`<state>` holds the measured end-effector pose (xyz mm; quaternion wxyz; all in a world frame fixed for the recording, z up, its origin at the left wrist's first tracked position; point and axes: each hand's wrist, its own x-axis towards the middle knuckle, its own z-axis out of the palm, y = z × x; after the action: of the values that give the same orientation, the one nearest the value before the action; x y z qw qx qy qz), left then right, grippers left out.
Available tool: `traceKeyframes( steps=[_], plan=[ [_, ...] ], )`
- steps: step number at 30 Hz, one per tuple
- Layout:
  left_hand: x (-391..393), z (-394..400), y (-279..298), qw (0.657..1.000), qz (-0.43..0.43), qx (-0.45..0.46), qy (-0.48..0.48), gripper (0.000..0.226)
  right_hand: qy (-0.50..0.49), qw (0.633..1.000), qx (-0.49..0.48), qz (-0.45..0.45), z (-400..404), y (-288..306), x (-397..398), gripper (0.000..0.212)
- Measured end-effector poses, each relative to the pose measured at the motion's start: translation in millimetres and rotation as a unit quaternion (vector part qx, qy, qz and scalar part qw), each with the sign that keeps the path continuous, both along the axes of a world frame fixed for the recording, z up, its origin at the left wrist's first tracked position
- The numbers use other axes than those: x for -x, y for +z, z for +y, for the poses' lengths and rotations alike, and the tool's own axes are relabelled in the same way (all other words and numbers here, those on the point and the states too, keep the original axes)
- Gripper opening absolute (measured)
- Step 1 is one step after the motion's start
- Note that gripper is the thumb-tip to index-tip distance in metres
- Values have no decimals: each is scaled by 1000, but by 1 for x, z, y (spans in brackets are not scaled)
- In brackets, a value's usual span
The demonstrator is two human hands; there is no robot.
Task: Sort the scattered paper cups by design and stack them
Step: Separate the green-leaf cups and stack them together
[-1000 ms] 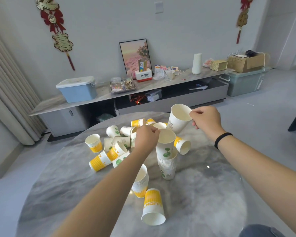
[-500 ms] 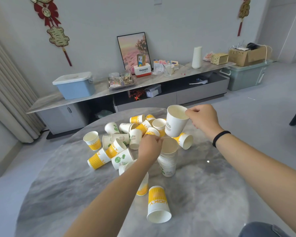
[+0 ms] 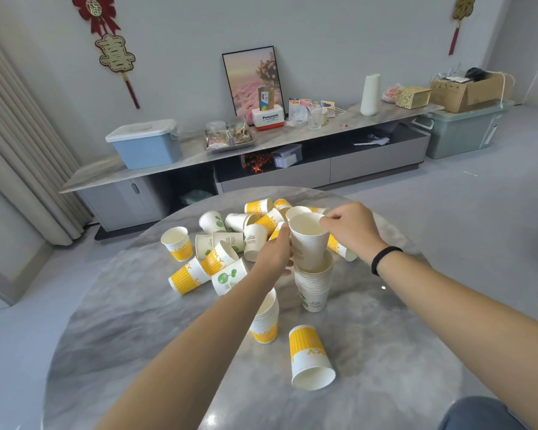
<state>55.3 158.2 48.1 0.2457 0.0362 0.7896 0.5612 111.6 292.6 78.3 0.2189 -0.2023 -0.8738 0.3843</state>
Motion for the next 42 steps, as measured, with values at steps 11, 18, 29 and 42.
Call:
traceKeyframes(
  steps=[11, 18, 29, 42],
  plan=[
    [-6, -5, -8, 991, 63, 79, -90, 40, 43, 996, -13, -80, -1, -59, -4, 26],
    [-2, -10, -4, 985, 94, 105, -102, 35, 23, 993, -31, -116, 4, -56, 3, 26],
    [36, -56, 1, 959, 200, 192, -53, 40, 149, 974, -141, -94, -52, -30, 48, 26],
    [118, -111, -55, 932, 230, 277, -37, 47, 204, 932, -42, -296, -99, -70, 136, 29]
  ],
)
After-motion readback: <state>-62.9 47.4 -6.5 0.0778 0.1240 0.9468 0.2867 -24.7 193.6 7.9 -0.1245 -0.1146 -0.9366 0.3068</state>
